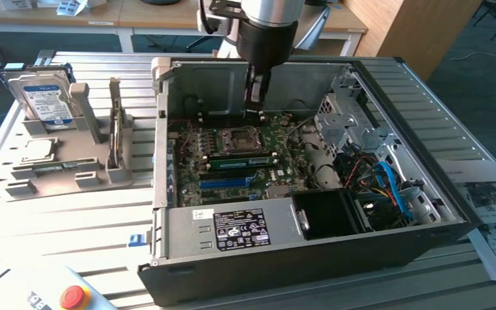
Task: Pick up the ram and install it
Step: 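Press down the ram until it locks into place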
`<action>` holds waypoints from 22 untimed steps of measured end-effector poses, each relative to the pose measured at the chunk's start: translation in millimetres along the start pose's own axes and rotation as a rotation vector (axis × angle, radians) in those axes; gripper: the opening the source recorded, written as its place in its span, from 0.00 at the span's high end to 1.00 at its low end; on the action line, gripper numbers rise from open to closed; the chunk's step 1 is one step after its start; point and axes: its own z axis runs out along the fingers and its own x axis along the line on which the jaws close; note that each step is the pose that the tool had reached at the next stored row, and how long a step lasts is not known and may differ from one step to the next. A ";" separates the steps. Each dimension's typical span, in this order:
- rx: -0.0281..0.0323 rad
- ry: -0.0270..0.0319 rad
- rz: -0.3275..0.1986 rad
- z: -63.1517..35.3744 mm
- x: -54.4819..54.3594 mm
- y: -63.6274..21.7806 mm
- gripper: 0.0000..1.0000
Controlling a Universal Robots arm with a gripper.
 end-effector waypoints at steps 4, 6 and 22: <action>0.0027 -0.0011 0.072 0.0 0.0 0.0 0.90; 0.0041 -0.0017 0.109 0.0 0.0 0.0 0.90; 0.0151 -0.0060 0.399 0.0 0.0 0.0 0.90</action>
